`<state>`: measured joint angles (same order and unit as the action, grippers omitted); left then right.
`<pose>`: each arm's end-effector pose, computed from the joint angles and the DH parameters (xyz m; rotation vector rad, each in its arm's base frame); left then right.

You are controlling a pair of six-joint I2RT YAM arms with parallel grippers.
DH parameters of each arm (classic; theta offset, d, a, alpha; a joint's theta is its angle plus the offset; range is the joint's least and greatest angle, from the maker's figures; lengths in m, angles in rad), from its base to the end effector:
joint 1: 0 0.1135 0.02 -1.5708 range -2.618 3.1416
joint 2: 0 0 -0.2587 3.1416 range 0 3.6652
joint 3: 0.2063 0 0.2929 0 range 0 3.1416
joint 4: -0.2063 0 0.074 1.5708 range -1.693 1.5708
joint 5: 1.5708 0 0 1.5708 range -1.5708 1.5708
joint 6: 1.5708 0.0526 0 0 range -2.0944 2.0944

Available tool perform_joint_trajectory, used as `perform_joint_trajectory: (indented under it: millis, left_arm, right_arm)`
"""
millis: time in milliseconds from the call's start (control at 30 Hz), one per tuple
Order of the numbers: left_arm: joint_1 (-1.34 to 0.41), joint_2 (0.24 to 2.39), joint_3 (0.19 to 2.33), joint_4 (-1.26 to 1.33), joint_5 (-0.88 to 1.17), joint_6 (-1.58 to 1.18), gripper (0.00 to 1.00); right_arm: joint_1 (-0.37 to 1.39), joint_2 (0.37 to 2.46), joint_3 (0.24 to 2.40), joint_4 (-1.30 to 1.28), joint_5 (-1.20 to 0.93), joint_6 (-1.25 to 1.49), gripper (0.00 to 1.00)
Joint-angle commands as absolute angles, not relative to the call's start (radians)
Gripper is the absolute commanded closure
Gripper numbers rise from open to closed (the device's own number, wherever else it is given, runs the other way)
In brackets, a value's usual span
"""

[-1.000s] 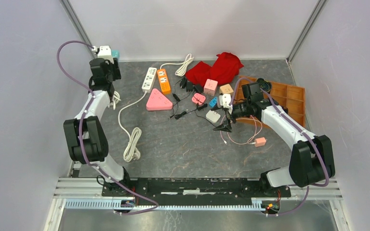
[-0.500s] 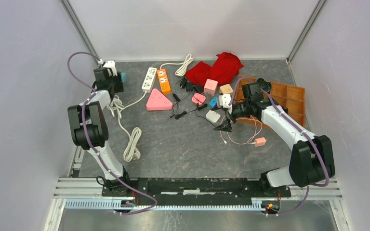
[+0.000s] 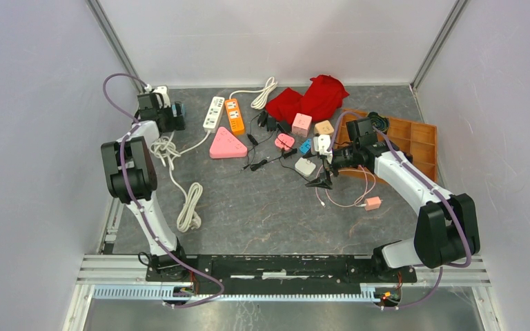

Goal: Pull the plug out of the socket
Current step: Place the socket at the corner of the board, then reset both arms

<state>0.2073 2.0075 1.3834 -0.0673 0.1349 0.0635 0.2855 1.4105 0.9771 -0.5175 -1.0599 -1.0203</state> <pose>0.4852 0.0948 0.1487 -0.0905 2.2529 -0.0078 0.2961 0.1347 0.2218 -1.5592 1.4022 0.8898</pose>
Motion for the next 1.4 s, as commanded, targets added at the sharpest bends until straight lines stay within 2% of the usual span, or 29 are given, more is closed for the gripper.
perform_joint_trajectory:
  millis: [0,600,933,1133,1367]
  left_arm:
    - [0.215,2.014,1.441,-0.129,0.118,0.008,0.01]
    - [0.214,1.759,1.39,-0.004,0.24,-0.212,0.0]
    - [0.205,1.554,1.227,0.18,0.295,-0.318,0.0]
    - [0.118,1.419,1.179,0.19,0.292,-0.301,0.0]
    - [-0.1,1.268,1.21,0.051,0.195,-0.11,0.0]
  right_arm:
    - [0.282,1.408,0.979,-0.522,-1.063,-1.041,0.02]
    - [0.282,1.404,0.98,-0.527,-1.06,-1.044,0.02]
    - [0.282,1.396,0.982,-0.528,-1.061,-1.046,0.02]
    - [0.282,1.392,0.982,-0.527,-1.063,-1.045,0.02]
    - [0.28,1.376,0.979,-0.522,-1.057,-1.046,0.02]
